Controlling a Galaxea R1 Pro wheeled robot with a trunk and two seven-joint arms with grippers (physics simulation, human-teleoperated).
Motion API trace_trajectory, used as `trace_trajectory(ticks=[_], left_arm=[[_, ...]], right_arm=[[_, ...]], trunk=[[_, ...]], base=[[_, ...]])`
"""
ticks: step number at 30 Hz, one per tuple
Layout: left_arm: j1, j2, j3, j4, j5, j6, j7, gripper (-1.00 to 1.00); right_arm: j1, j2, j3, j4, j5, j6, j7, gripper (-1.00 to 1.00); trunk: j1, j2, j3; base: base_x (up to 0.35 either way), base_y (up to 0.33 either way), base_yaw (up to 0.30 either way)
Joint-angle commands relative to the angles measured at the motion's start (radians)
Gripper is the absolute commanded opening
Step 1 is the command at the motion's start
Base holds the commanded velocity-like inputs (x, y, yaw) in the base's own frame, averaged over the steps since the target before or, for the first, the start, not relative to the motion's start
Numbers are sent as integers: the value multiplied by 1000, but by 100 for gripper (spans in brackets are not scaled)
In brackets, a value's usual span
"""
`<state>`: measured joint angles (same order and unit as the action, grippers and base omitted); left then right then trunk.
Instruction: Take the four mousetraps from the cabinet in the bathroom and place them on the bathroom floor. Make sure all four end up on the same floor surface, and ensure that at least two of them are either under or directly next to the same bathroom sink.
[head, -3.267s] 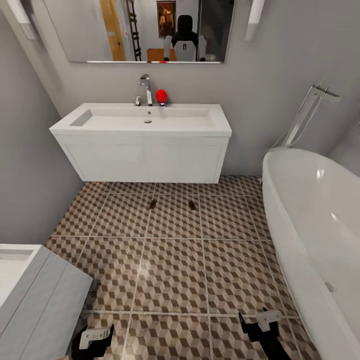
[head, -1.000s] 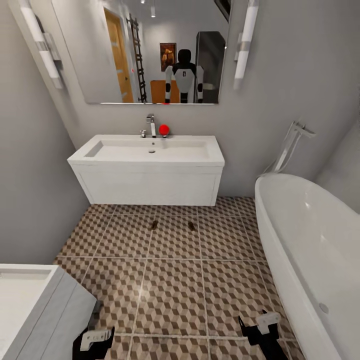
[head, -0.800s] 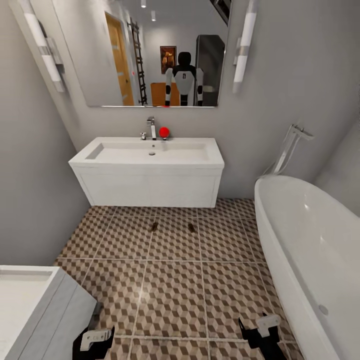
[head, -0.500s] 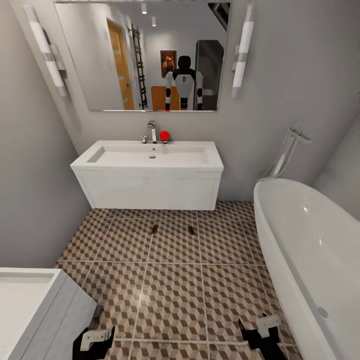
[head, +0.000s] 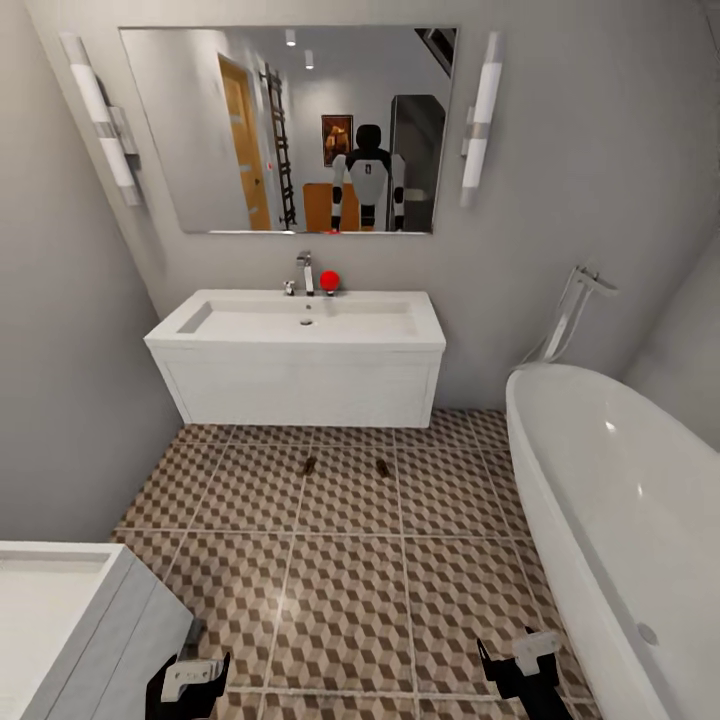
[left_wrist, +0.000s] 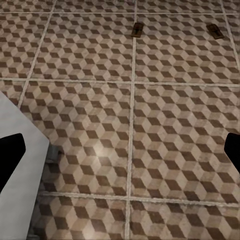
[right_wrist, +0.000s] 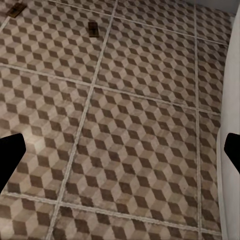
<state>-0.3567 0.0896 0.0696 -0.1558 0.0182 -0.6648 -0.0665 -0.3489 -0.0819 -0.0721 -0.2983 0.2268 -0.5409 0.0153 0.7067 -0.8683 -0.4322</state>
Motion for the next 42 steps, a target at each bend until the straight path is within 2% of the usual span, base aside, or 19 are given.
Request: trace_trajectory(ticks=[1, 15, 42], left_arm=[[-1, 0, 7, 1, 2, -2, -7, 100], [-1, 0, 6, 1, 2, -2, -7, 100], [-1, -1, 6, 2, 2, -2, -7, 100]], right_arm=[[-1, 1, -8, 1, 9, -4, 2, 100], [-1, 1, -8, 1, 9, -5, 2, 100], [-1, 1, -7, 1, 9, -5, 2, 100]], trunk=[[0, -1, 0], [0, -1, 3], [-103, 188, 88]], base=[[0, 0, 0], [0, 0, 0], [0, 0, 0]])
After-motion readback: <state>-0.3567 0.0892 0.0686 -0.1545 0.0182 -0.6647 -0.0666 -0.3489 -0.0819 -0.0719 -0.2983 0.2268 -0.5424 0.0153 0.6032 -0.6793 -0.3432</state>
